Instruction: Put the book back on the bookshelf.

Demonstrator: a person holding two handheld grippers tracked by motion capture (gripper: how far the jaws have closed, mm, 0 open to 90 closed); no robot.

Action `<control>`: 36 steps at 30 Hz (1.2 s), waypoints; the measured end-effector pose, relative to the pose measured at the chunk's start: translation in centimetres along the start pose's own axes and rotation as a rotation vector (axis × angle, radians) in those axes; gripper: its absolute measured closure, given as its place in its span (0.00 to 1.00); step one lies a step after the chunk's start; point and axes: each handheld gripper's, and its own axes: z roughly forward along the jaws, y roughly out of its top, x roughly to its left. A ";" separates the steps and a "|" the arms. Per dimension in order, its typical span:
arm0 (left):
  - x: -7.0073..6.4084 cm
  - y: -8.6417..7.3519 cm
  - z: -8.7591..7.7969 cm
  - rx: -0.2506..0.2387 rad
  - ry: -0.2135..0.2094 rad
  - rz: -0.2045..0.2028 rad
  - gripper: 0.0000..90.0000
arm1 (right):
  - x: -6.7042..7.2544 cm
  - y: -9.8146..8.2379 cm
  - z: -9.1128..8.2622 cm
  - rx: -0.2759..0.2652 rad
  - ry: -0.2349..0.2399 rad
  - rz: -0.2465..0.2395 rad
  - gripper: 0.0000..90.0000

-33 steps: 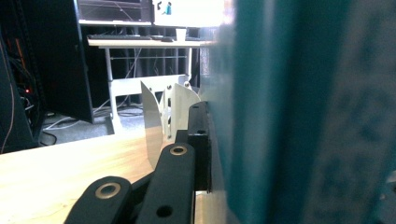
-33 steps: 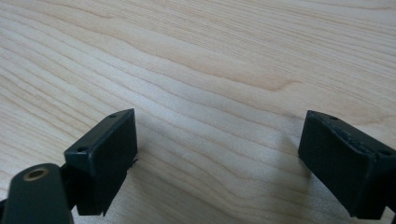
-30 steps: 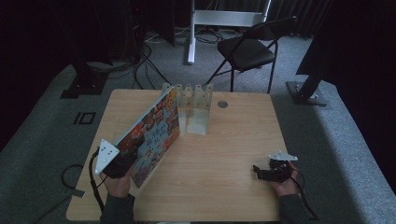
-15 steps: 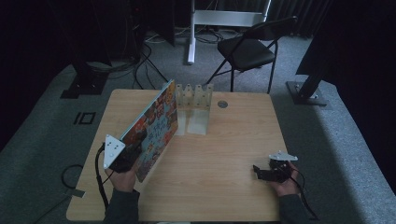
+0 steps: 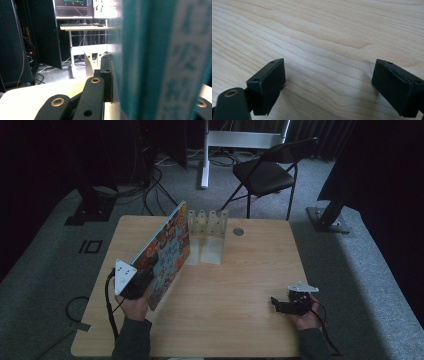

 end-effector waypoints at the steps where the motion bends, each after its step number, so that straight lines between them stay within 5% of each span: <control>1: 0.0 0.0 0.1 -0.001 0.003 -0.001 0.90 | 0.0 0.0 0.0 0.000 0.000 0.000 0.13; 19: -0.6 0.2 1.6 -0.016 0.051 -0.028 0.90 | 0.0 0.0 0.0 0.000 0.000 0.001 0.13; 36: -1.1 0.6 2.9 -0.011 0.087 0.019 0.90 | 0.0 0.0 0.0 0.000 0.000 0.001 0.13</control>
